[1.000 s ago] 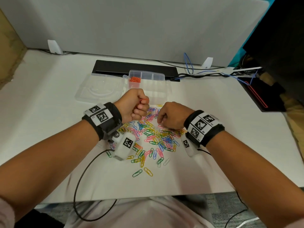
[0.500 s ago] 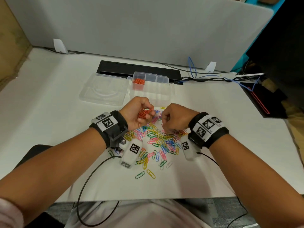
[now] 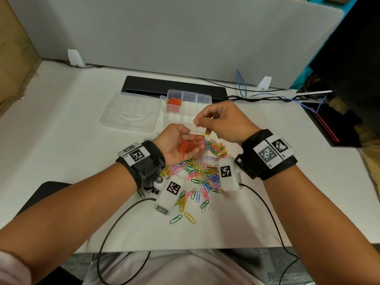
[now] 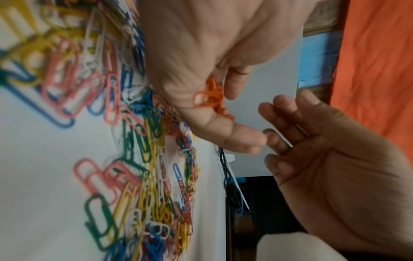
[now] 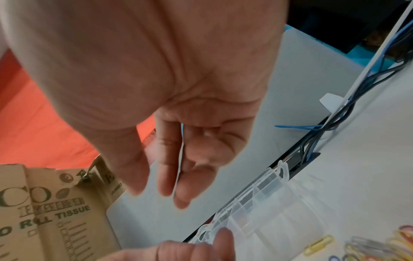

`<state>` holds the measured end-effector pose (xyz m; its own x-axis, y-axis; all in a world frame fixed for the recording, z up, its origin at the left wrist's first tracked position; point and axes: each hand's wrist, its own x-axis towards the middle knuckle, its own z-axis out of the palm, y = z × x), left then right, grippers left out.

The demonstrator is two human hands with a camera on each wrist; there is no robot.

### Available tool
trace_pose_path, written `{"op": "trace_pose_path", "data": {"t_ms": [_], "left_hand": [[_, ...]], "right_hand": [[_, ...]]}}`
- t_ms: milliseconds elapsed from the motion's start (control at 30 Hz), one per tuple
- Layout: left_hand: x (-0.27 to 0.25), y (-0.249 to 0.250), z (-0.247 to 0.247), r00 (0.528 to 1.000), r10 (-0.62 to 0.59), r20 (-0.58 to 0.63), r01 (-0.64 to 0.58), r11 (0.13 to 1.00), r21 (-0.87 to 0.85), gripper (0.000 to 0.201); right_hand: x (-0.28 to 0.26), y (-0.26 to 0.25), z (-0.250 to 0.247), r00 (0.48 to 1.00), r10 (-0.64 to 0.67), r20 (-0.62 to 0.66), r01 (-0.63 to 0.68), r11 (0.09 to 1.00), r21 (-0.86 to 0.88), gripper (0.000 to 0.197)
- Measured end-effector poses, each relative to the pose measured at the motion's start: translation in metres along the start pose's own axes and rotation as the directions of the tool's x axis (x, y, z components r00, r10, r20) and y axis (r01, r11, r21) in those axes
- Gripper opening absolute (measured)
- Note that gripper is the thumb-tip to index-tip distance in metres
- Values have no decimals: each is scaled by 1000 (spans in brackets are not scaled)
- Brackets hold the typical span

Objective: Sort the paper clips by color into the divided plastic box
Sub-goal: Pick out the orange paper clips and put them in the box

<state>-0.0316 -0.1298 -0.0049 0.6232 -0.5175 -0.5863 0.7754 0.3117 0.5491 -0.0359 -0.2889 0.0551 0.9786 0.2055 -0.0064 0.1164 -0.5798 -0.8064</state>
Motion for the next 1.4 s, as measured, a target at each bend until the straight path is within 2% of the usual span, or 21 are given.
{"op": "trace_pose_path", "data": {"t_ms": [133,200,267,300,433,533,667,800,1000,1233,1400], "left_hand": [[-1,5,-4,1000,9,-11,-10,999,-47,44],[-1,12,-3,999,19,-28,-21,998,-55,38],[2,29,1,995,77,-66,-79,997,-25,28],[5,40,3,985,143,-92,-144,990,4,31],[16,91,13,884,414,-217,-412,909,58,44],[28,116,15,833,484,-267,-489,870,52,43],[48,135,19,781,533,-327,-553,833,38,41],[64,146,20,728,568,-384,-608,794,21,39],[86,139,4,687,583,-434,-635,772,30,33],[90,135,3,673,622,-400,-640,761,106,25],[96,138,7,648,641,-411,-614,759,217,29]], "right_hand": [[-2,7,-1,997,27,-72,-26,999,23,15],[-5,13,-3,994,51,-97,-49,999,21,19],[-9,21,-6,988,80,-129,-76,996,41,20],[-12,26,-9,985,94,-142,-86,995,57,19],[-24,43,-14,975,131,-178,-106,984,144,15],[-30,51,-12,973,155,-174,-123,976,178,15],[-40,60,-9,979,125,-159,-101,984,149,15],[-50,69,-11,984,118,-134,-96,983,156,14],[-55,85,-17,985,117,-126,-89,974,208,15],[-56,99,-12,987,113,-116,-84,969,233,20],[-61,99,-10,987,111,-115,-70,946,317,19]]}}
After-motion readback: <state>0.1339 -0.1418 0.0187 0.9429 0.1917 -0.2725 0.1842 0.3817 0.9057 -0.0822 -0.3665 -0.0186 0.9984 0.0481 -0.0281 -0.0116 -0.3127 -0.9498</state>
